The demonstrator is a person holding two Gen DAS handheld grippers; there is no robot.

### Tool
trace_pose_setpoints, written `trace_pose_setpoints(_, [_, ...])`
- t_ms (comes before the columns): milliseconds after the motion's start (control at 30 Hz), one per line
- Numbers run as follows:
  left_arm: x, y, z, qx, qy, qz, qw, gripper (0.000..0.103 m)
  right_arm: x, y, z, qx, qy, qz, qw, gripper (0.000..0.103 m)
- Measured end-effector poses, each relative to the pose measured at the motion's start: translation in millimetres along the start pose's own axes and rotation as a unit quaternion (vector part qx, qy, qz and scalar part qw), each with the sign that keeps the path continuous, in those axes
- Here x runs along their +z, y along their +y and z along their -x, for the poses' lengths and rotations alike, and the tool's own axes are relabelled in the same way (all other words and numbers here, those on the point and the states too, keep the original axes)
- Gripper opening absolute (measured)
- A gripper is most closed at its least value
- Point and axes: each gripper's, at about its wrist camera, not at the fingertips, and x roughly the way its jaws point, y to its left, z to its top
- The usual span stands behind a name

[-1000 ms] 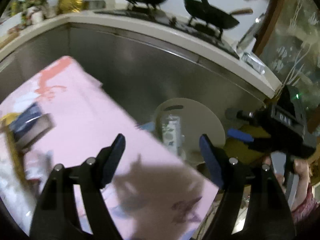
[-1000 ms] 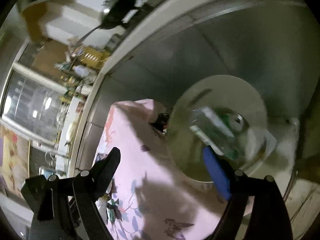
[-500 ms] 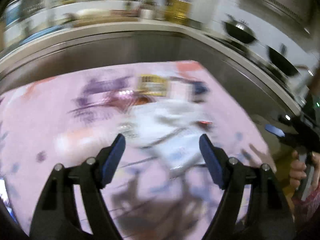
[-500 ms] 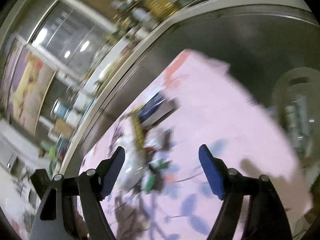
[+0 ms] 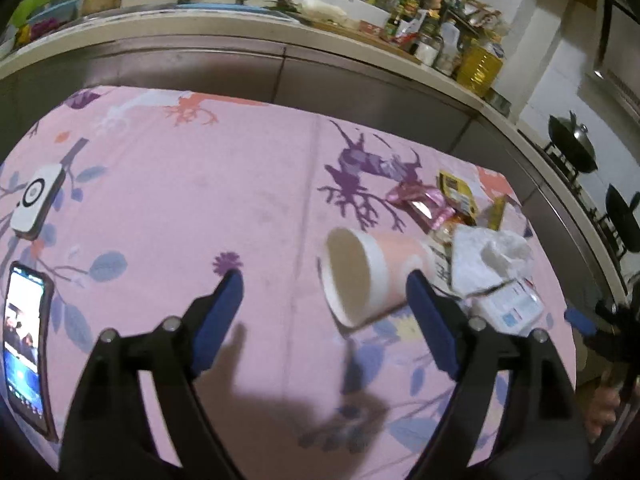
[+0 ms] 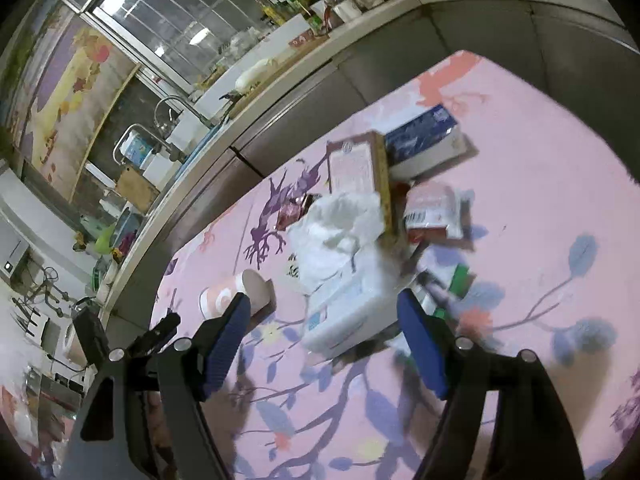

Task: Collect trash
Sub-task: 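Return to table and grasp the pink paper cup with left tool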

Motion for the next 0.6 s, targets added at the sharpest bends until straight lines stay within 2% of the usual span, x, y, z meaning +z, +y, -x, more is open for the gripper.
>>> trace_pose_setpoints(133, [25,-2,-13,-0.006,-0.014,-0.018,0.9997,0.081,-11,-2,-5,0.003,0.007,-0.033,0.999,0.073])
trace_pose_setpoints(300, [40,-29,-40,-0.041,0.001,-0.088,0.9953,0.09,-25,-11,-10,-0.002,0.028,-0.074,0.997,0.073])
trace_pose_setpoints(533, [20,-51,-74,-0.056,0.039,-0.187,0.98,0.093,-27,-24,-33,-0.005,0.068,-0.116,0.991,0.073])
trace_pose_setpoints(600, [15,-52,-81,-0.055,0.049,-0.2,0.977,0.093,-24,-24,-41,-0.002,0.073,-0.127,0.989,0.073])
